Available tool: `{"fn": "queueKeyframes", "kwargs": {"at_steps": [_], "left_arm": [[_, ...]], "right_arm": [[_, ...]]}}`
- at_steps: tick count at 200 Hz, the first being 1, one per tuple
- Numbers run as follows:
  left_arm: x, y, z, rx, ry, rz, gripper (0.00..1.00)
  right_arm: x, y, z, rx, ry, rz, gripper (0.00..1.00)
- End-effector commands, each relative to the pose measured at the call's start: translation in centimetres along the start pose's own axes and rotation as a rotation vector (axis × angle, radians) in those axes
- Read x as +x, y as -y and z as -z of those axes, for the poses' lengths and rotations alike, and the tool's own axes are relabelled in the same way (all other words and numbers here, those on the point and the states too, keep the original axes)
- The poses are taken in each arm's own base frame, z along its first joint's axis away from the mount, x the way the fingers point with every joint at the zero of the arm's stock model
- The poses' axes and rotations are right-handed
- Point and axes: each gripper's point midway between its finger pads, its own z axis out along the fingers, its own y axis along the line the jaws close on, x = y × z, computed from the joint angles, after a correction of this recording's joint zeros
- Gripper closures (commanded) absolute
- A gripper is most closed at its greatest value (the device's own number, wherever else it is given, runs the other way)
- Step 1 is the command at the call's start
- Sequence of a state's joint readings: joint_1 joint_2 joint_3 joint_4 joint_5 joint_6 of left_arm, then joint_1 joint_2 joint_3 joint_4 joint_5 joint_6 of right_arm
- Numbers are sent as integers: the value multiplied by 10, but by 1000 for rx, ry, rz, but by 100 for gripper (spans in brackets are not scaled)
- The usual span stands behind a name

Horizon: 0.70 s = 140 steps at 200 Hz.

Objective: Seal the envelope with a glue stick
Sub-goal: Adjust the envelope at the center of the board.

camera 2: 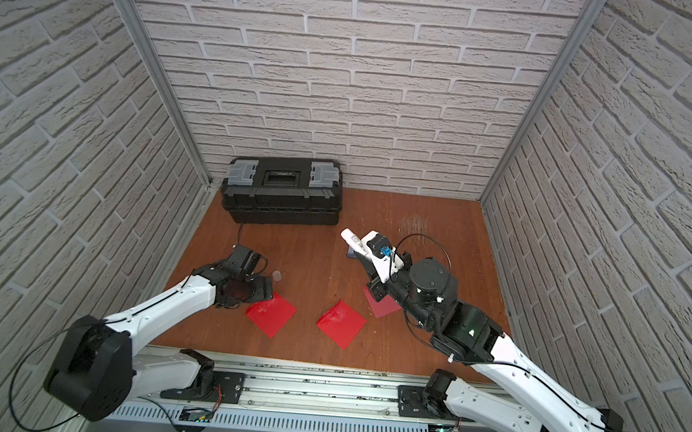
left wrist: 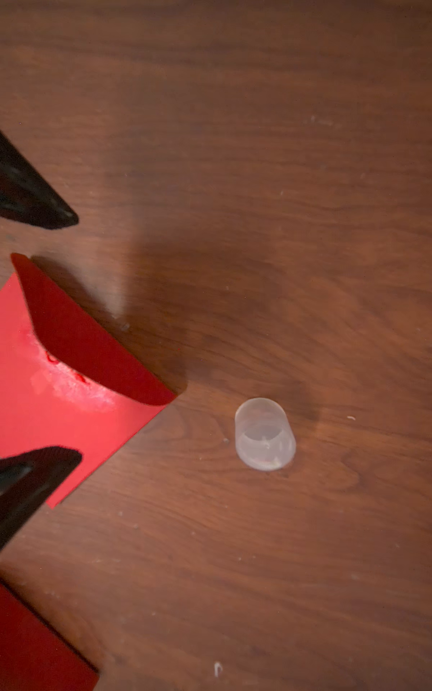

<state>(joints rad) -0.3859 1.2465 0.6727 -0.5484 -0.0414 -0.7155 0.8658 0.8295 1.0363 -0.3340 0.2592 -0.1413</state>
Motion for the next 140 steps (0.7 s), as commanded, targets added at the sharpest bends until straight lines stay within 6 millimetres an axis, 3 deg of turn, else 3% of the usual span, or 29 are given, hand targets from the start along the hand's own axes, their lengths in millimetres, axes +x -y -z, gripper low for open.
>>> {"fn": "queueKeyframes", "kwargs": {"at_steps": [1,55,122,140], "left_arm": [[7,4,-10,39,-25,6,9],[38,2,-21,57,-104,38,11],[67,50,-17,131,-131,-40,18],[74,50,-17,85,-119,-62,20]], "right_arm": [[-6,4,1,22,28,-24,97],[-5,6,5,24,29,-30,97],[-3,4,3,21,27,-41,97],[-3,6,1,29,17,-55,97]]}}
